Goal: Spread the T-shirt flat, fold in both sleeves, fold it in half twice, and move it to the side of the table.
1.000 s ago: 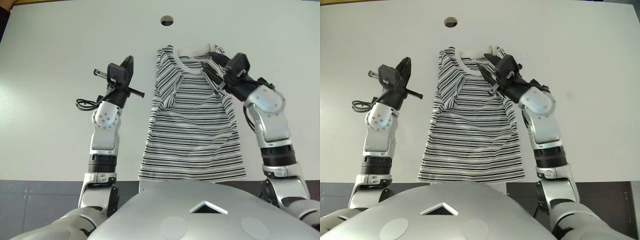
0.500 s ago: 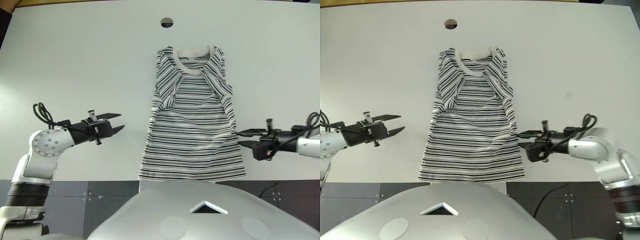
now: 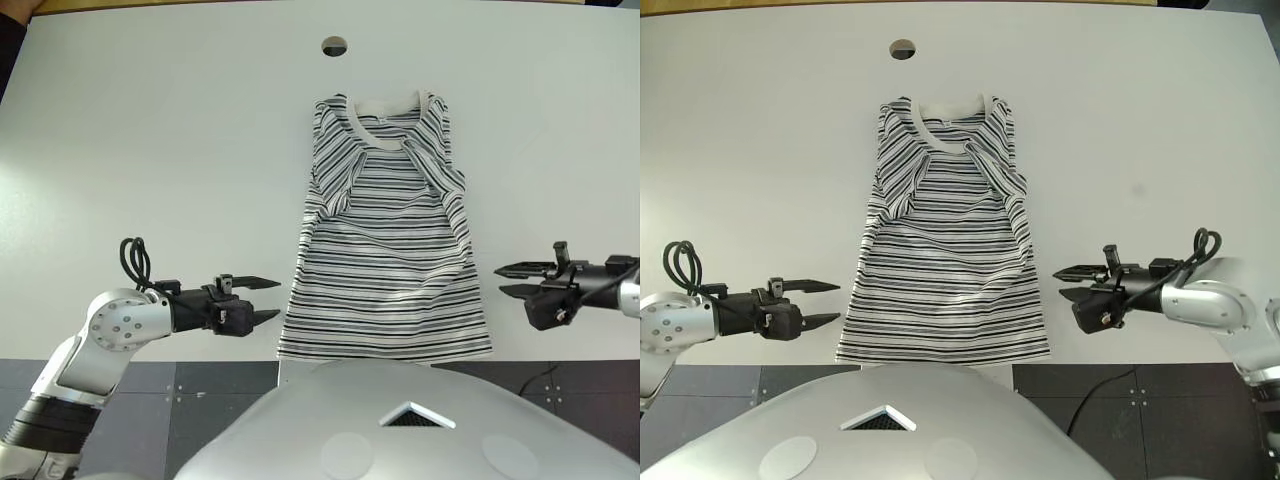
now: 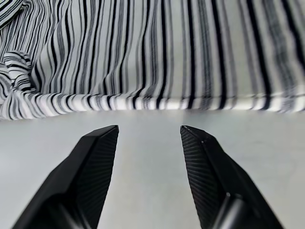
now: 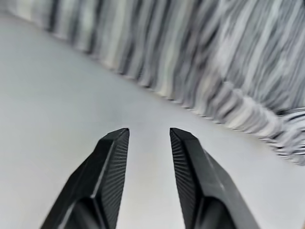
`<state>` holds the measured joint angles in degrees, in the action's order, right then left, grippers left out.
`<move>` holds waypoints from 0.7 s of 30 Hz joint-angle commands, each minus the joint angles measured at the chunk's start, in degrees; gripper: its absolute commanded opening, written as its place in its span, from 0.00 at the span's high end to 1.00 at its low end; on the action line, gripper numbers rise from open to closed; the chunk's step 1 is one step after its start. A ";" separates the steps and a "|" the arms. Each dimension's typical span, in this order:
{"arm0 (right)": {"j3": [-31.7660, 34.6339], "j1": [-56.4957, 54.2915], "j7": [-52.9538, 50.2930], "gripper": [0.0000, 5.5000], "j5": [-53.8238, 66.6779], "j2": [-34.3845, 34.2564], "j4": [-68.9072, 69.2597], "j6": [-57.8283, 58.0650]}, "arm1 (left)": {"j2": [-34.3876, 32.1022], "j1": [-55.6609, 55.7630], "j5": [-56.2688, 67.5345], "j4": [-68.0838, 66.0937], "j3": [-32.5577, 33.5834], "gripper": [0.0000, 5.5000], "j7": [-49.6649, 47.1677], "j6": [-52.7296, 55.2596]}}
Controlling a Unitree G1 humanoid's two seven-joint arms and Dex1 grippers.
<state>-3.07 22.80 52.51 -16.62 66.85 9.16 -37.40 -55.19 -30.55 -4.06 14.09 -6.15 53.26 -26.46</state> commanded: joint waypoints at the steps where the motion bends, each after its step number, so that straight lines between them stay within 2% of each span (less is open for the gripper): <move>1: -0.63 3.73 0.23 0.59 -0.73 0.49 2.77 0.71 | 0.32 -3.72 -2.90 -0.56 -1.92 0.55 -0.97 0.31; 10: -5.80 5.28 1.46 0.58 1.45 -2.20 9.21 4.61 | 3.73 -2.05 -6.06 -2.95 -7.42 0.55 -4.80 -0.54; 15: -7.67 4.48 1.32 0.58 0.95 -2.40 8.46 4.52 | 4.44 -0.65 -6.57 -3.78 -8.92 0.55 -6.25 -0.97; 19: -8.87 4.33 1.43 0.71 1.46 -2.36 8.71 4.74 | 3.65 -0.57 -6.35 -3.77 -9.54 0.55 -6.29 -1.17; 21: -9.14 4.33 1.37 0.79 1.72 -2.37 8.94 5.03 | 3.22 -0.40 -5.49 -3.95 -9.47 0.62 -6.07 -1.39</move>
<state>-11.03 26.63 52.96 -14.04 64.70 18.91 -33.57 -50.41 -30.48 -5.94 12.88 -14.68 45.83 -29.90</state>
